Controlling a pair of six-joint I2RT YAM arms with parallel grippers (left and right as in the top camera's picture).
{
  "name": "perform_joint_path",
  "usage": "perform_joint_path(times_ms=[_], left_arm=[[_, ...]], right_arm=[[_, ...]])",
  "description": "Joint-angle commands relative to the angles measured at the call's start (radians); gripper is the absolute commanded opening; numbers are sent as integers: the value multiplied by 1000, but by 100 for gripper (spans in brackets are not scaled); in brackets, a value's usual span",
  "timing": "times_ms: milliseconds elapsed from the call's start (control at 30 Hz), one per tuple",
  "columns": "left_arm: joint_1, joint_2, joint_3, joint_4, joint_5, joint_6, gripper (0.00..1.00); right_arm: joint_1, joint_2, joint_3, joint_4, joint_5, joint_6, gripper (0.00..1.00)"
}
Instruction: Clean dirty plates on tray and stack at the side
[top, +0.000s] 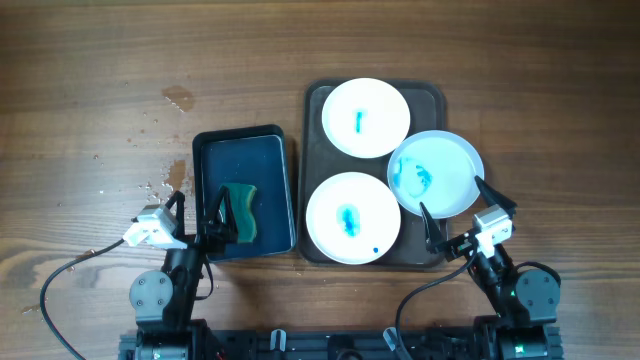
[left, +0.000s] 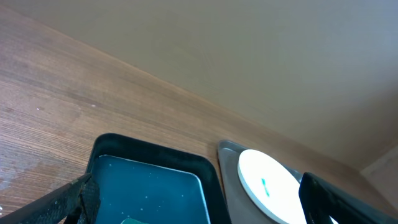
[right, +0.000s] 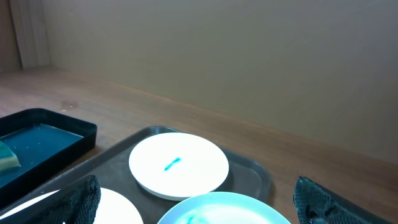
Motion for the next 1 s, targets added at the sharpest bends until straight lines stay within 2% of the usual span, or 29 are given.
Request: perform_joint_path(times_ms=[0,133,200,300,400,433,500,567,633,700,767,833,867,900,967], left_arm=[[-7,2,-3,-5,5,19,100],[-7,2,-3,-4,18,19,100],[-7,2,-3,9,81,19,100],[-7,10,72,-6,129,19,100],[-7,123,274,-168,129,24,100],[-7,202,365,-252,129,24,100],[-7,389,565,-439,129,24,100],[-7,635,821,-696,129,24,100],[-7,814,999,-884,129,24,100],[-7,945,1105,-996,129,40,100],[-7,1045,1134,-1041,146,63,100],[-8,1121,1134,-1089,232,56,100],[-15,1155,1134,-1109,232,89,100],[-33,1199,1134,-1135,221,135,96],[-66,1247,1133,-1165,180,147,93]], right_arm=[[4,-9,-1,3,3,-6,100],[4,-9,-1,5,-3,-3,100],[4,-9,2,18,-68,2,99],[4,-4,105,-16,-119,58,100],[4,89,322,-156,-119,66,100],[4,172,439,-248,-119,73,100],[4,351,663,-459,-138,79,100],[4,561,901,-712,-180,84,100],[4,705,1036,-818,-242,84,100],[4,797,1070,-847,-288,225,100],[4,886,1068,-850,-290,386,100],[5,956,1065,-905,-328,375,96],[10,984,1063,-948,-317,339,85],[32,1011,1044,-998,-240,338,81],[83,1025,991,-1026,-103,399,79]])
